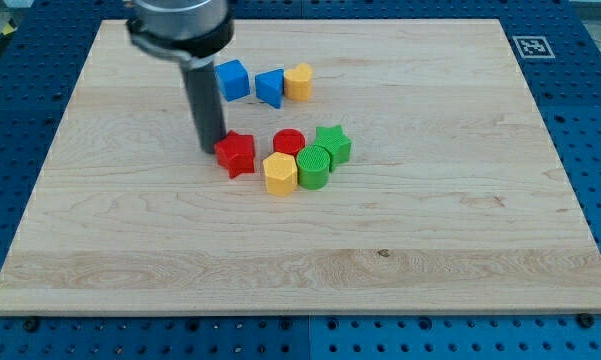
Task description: Move the yellow hexagon to the left side of the green star
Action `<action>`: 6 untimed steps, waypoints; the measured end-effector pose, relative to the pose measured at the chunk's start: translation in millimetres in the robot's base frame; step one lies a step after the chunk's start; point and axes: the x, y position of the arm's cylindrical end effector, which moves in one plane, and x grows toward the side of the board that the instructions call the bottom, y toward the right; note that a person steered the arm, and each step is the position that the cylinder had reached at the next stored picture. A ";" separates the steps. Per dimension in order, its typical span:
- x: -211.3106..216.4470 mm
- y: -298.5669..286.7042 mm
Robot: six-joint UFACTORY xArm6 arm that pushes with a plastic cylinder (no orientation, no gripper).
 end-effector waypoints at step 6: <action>63.4 153.0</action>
